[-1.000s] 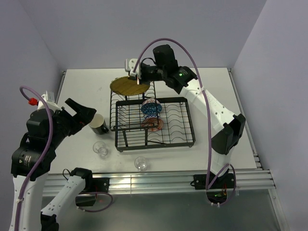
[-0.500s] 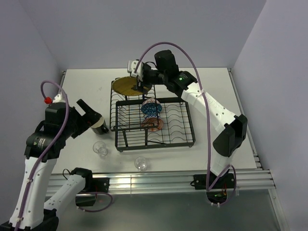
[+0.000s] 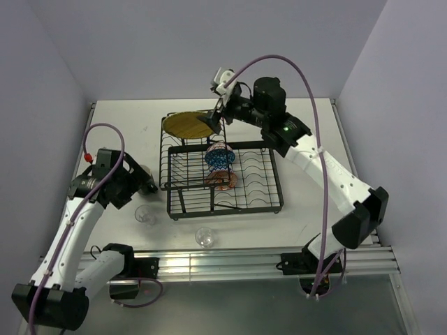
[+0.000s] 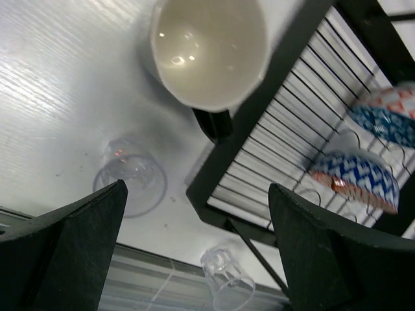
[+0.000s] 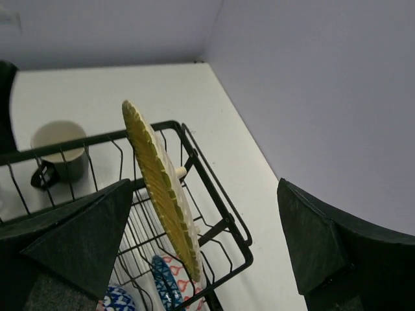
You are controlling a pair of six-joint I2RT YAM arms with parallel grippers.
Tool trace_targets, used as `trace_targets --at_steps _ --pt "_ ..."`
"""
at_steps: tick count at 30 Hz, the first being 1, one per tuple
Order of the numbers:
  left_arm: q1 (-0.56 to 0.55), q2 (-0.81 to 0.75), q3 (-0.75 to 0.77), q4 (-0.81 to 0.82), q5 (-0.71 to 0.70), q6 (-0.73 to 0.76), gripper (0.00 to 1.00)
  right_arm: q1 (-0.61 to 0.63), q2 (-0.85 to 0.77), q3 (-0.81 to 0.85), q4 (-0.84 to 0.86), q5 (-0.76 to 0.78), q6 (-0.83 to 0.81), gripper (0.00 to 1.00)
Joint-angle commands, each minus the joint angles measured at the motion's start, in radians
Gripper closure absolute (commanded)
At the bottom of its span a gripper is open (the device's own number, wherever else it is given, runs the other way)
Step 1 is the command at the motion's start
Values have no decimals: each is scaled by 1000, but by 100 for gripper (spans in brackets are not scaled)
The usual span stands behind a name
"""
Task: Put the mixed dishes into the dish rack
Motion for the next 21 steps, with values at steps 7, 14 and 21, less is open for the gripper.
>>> trace_targets --at_steps 7,14,21 --pt "173 114 -22 110 -51 -68 7 3 -233 -107 27 141 327 0" --pt "245 184 -37 157 -27 -88 14 4 -257 129 -377 267 628 0" --pt "262 270 -37 206 -34 -84 28 4 -316 181 -620 173 721 0"
